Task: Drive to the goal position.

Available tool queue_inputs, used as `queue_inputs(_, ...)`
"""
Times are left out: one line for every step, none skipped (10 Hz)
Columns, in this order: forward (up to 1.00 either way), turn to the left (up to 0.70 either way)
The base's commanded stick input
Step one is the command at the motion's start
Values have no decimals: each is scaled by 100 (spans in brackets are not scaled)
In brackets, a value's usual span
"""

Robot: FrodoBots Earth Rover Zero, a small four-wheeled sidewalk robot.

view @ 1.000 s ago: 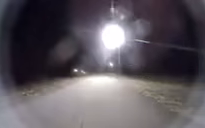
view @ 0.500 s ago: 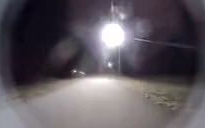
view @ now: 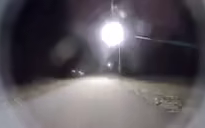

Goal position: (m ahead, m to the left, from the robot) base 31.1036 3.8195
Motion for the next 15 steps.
queue_inputs(100, 0)
queue_inputs(100, 0)
queue_inputs(100, 0)
queue_inputs(100, 0)
queue_inputs(100, 5)
queue_inputs(100, 25)
queue_inputs(100, 35)
queue_inputs(100, 40)
queue_inputs(100, 4)
queue_inputs(100, 0)
queue_inputs(100, 0)
queue_inputs(100, 0)
queue_inputs(100, 0)
queue_inputs(100, 0)
queue_inputs(100, 0)
